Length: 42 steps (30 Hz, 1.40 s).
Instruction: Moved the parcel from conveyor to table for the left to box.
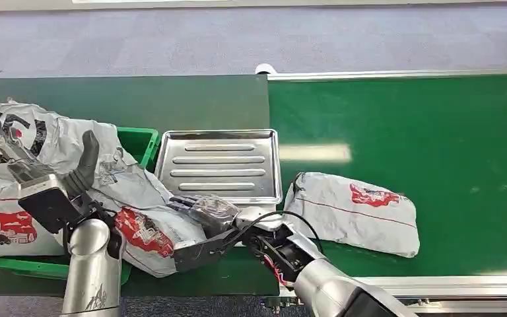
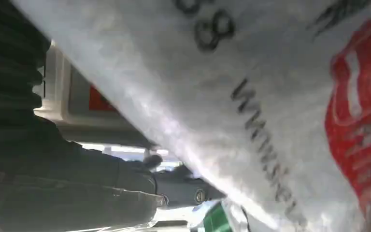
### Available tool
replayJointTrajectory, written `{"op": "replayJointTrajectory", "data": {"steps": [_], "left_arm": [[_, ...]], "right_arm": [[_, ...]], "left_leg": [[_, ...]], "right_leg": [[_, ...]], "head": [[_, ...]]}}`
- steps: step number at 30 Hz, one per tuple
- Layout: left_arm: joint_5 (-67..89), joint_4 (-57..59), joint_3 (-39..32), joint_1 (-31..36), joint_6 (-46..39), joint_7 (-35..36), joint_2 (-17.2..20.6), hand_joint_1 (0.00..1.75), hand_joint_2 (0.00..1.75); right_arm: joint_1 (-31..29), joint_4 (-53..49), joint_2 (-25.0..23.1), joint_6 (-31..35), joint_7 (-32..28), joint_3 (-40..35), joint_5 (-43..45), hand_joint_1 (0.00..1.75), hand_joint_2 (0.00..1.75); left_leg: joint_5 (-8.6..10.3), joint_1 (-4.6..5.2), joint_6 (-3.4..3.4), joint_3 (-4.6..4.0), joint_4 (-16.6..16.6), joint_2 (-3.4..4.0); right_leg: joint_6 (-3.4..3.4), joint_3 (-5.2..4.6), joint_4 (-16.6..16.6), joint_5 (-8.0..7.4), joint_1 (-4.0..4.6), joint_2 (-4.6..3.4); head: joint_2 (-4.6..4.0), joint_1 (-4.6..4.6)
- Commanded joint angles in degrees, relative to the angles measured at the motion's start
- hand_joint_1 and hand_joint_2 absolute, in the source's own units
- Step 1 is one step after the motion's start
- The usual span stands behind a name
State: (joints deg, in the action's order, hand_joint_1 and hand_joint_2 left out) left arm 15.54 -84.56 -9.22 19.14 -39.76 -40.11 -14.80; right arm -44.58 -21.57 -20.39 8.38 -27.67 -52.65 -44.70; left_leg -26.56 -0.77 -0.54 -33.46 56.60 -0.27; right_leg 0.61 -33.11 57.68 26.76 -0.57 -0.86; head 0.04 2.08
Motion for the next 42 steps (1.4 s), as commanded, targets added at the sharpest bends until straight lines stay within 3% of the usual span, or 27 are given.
{"op": "replayJointTrajectory", "data": {"steps": [1,9,14,20,29,31,33,36,38,39,42], "left_arm": [[-0.1,2.5,-1.1,0.8,-0.2,0.1,0.7,0.00,1.75],[-0.4,3.2,-1.2,1.2,-0.2,0.1,0.7,0.00,1.75],[-0.9,3.5,-1.2,1.2,-0.2,0.1,0.9,0.00,1.75],[-0.5,3.1,0.4,-0.2,-0.2,0.1,1.9,0.00,1.75],[-0.1,4.1,2.2,-1.1,-0.2,0.1,3.0,0.00,1.75],[-0.3,10.0,7.4,-0.4,-0.2,0.1,6.2,0.00,1.75],[8.0,20.8,14.3,2.4,2.8,3.1,9.4,0.00,1.75],[12.5,23.5,16.6,3.3,4.9,7.2,9.1,0.00,1.75],[13.1,24.4,16.4,3.7,4.4,7.0,8.8,0.00,1.75],[12.7,25.0,16.5,4.1,5.1,7.2,8.7,0.00,1.75],[13.2,27.8,17.0,5.8,6.4,8.8,8.8,0.00,1.75]], "right_arm": [[-1.4,0.9,0.6,14.3,-5.6,5.0,5.0,1.75,1.75],[-0.1,-2.8,0.9,21.2,-10.5,11.9,10.7,1.75,1.75],[-0.1,-3.1,1.4,21.8,-10.9,14.7,13.1,1.75,1.75],[0.2,-9.2,3.6,19.9,-12.3,25.8,25.3,1.75,1.75],[0.0,-13.1,6.2,17.0,-12.0,32.8,31.1,1.75,1.75],[-0.4,-12.1,6.8,13.5,-9.4,33.7,32.1,1.75,1.75],[-1.7,-7.6,8.3,4.7,-0.5,31.9,29.5,1.75,1.75],[-1.9,-3.2,8.6,-2.2,1.2,30.1,26.2,1.75,1.75],[-1.6,-2.0,8.4,-4.5,0.9,29.0,24.4,1.75,1.75],[-1.3,-1.0,8.4,-10.6,0.9,28.2,24.4,1.75,1.75],[-1.1,1.5,8.5,-20.4,2.9,25.8,23.5,1.75,1.75]], "left_leg": [[0.02,0.02,0.02,0.01,0.0,-0.04],[0.02,0.02,0.04,0.07,0.0,-0.06],[0.03,0.02,0.04,0.04,0.0,-0.10],[0.05,0.03,0.06,0.03,0.0,-0.13],[0.03,0.04,0.03,0.00,0.0,-0.12],[0.04,0.03,0.04,0.08,-0.1,-0.20],[0.09,0.06,0.03,0.12,-0.1,-0.31],[0.21,0.05,0.06,0.20,-0.2,-0.52],[0.12,0.03,0.06,0.10,-0.1,-0.32],[0.02,0.05,0.03,0.05,0.0,-0.09],[0.01,0.03,0.03,0.05,0.0,-0.11]], "right_leg": [[-0.01,0.03,0.0,0.01,-0.01,0.09],[-0.02,0.11,-0.1,0.01,0.00,0.15],[-0.01,0.09,-0.1,0.01,0.00,0.18],[0.00,0.09,-0.1,0.00,-0.01,0.22],[0.00,0.03,0.0,0.02,-0.04,0.15],[-0.02,0.16,-0.1,0.03,-0.01,0.29],[-0.02,0.20,-0.1,0.02,-0.04,0.38],[-0.03,0.35,-0.2,-0.03,-0.02,0.63],[0.00,0.20,-0.1,-0.03,-0.01,0.39],[0.01,0.07,0.0,0.00,-0.04,0.13],[0.00,0.08,0.0,0.02,-0.02,0.16]], "head": [[0.00,0.00],[0.00,0.00],[0.00,0.00],[0.00,0.00],[0.00,0.00],[0.00,0.00],[0.00,0.00],[0.00,0.00],[0.00,0.00],[0.00,0.02],[0.00,0.00]]}}
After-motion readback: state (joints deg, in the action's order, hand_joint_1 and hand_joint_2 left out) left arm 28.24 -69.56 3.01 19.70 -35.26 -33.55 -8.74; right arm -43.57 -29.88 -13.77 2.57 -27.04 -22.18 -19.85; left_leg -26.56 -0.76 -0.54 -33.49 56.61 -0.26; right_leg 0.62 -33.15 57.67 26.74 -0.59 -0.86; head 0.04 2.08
